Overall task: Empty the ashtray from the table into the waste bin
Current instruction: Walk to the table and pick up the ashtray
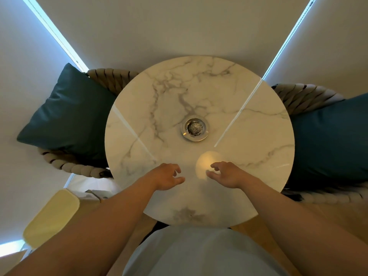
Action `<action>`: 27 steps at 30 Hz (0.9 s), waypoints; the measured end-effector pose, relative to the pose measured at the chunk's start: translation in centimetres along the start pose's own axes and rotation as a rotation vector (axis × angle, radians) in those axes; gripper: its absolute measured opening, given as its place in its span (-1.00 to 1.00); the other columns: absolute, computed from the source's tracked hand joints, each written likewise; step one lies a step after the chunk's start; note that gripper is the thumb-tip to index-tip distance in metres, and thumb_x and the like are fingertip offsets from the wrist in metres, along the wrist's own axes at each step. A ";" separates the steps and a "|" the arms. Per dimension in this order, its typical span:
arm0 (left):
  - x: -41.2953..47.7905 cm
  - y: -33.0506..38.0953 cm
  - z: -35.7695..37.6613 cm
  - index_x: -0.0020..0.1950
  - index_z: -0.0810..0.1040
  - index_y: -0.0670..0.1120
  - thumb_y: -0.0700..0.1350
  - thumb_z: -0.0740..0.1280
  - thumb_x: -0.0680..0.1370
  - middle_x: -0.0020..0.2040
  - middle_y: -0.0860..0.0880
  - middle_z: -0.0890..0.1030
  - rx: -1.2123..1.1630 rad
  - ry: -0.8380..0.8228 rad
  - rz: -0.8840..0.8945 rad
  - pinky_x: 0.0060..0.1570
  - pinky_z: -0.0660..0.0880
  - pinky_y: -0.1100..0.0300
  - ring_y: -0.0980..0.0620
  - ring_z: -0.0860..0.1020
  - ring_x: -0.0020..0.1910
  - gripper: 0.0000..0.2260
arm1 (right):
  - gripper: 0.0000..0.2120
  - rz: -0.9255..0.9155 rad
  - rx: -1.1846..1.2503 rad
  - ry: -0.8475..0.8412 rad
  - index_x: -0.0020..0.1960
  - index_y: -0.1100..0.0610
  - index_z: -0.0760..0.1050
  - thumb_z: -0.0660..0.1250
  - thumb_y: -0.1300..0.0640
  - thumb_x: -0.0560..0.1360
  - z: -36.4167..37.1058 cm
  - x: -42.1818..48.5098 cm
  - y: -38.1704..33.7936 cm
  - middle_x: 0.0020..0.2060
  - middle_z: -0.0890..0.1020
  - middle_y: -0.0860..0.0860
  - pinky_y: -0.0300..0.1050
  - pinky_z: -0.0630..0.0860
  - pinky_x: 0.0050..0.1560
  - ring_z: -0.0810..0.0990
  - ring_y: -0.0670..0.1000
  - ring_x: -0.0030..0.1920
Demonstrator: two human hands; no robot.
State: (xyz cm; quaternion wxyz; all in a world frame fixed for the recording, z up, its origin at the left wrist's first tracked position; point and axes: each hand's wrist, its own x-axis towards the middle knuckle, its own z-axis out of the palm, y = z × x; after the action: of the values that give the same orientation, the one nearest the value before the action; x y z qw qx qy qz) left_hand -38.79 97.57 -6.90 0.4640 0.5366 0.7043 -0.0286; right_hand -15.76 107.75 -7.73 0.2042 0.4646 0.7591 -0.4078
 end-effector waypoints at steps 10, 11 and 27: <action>6.4 -2.5 -7.0 0.34 0.46 -0.05 0.18 0.33 0.53 0.25 -0.05 0.55 0.003 0.005 0.116 0.21 0.47 0.03 -0.03 0.54 0.16 -0.53 | -0.39 0.140 0.008 0.080 0.46 0.14 0.35 0.20 -0.23 0.56 -3.2 3.3 -2.9 0.37 0.50 0.13 -0.11 0.34 0.28 0.46 0.11 0.35; 7.0 -2.6 -7.5 0.33 0.46 -0.05 0.17 0.33 0.53 0.24 -0.05 0.56 0.002 0.015 0.122 0.20 0.47 0.04 -0.03 0.54 0.15 -0.54 | -0.38 0.146 0.015 0.087 0.46 0.13 0.35 0.21 -0.24 0.55 -3.8 3.8 -3.1 0.37 0.50 0.13 -0.10 0.35 0.28 0.47 0.11 0.35; 13.4 -0.3 -10.7 0.48 0.24 -0.04 0.22 0.49 0.35 0.39 -0.06 0.42 0.163 0.235 0.070 0.24 0.41 -0.02 -0.08 0.42 0.32 -0.18 | -0.21 -0.034 -0.074 0.199 0.47 0.26 0.23 0.47 -0.08 0.42 -10.0 10.8 -1.3 0.42 0.39 0.20 0.09 0.34 0.37 0.33 0.22 0.43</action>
State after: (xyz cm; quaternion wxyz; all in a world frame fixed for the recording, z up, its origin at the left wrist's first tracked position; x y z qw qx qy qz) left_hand -45.61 113.00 -10.12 0.3340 0.5962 0.7300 -0.0064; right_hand -21.46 121.37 -8.71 0.1380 0.4819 0.7979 -0.3348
